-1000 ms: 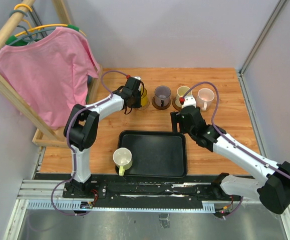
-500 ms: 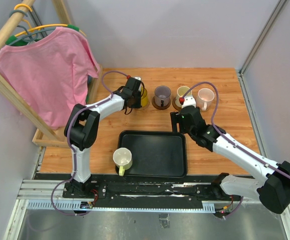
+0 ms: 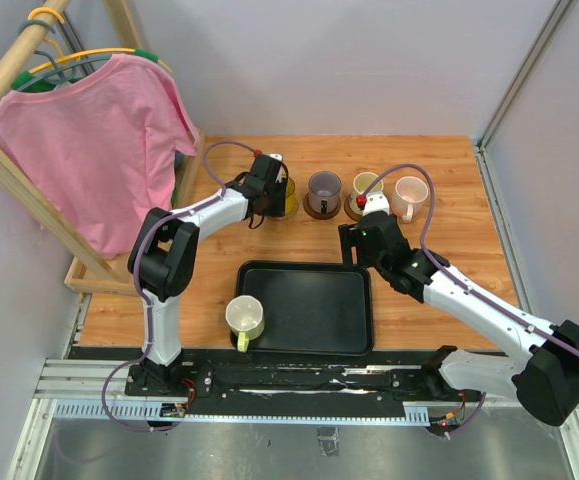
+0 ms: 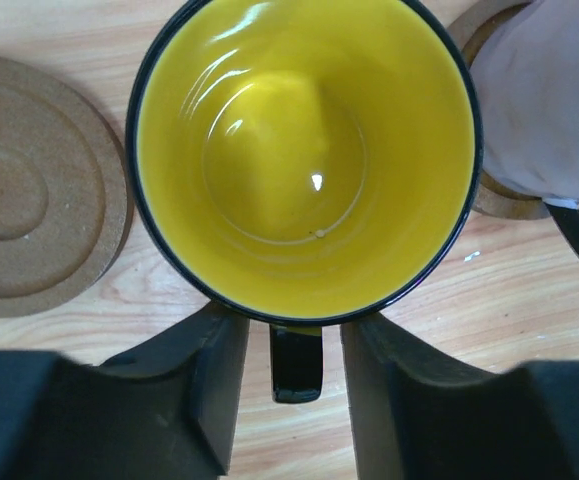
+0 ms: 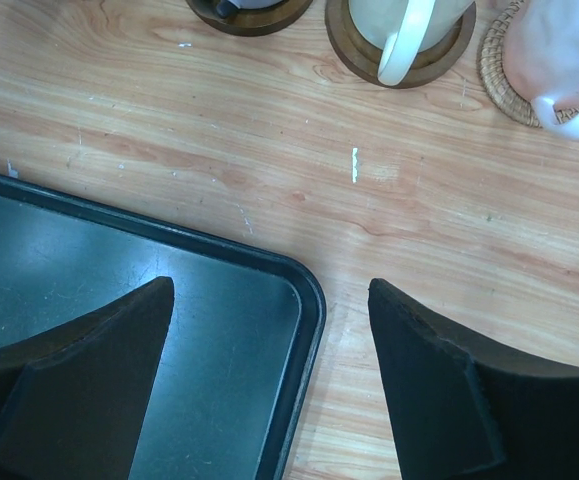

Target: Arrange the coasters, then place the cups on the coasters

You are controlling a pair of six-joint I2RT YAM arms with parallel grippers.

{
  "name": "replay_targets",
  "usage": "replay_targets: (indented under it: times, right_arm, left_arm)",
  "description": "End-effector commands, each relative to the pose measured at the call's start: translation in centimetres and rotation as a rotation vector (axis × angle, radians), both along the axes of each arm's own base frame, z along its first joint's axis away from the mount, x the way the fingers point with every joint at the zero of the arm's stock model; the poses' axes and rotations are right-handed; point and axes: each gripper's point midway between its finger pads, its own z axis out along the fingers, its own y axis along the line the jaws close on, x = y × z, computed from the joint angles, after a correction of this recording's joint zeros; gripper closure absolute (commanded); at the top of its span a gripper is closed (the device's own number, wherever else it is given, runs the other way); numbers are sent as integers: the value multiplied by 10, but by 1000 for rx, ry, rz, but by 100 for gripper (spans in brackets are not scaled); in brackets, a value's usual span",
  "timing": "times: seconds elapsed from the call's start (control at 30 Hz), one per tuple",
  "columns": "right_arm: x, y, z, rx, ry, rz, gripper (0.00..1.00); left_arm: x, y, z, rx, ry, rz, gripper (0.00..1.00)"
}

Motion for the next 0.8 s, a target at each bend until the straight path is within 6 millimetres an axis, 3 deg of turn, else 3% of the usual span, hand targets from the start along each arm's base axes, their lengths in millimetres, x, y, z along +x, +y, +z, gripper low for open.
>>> replay_targets:
  times: [0.0,0.43,0.53,0.77]
  right_arm:
    - [5,4,8,33,-16,-6,20]
    - [3,4,7,38,-14,-6,20]
    - [2,3,6,40,-12,-4,20]
    - [-1,1,8,51,-18,-9,20]
  left_arm:
    - [6,-3,13,-15,-37,-8,49]
    - [-7,2,36,-36,-58,-6,22]
    - [-15,4,48,-55,-71,-10,16]
    - [-55,25,76,-45,-109,13,15]
